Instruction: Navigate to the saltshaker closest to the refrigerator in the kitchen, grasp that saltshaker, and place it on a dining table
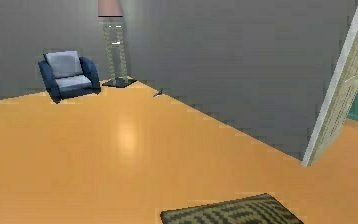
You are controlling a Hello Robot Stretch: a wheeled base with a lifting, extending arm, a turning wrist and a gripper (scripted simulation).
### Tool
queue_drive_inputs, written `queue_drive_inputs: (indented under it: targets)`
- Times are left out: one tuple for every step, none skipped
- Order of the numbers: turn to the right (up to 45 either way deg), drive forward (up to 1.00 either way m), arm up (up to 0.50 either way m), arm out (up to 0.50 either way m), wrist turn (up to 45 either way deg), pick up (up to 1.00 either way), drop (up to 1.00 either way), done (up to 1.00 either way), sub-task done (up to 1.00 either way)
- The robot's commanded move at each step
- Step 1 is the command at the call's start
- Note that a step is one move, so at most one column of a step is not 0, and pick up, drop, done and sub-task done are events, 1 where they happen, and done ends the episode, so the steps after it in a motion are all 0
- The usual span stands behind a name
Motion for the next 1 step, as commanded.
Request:
queue_drive_inputs:
  targets:
    - [45.0, 0.00, 0.00, 0.00, 0.0, 0.00, 0.00, 0.00, 0.00]
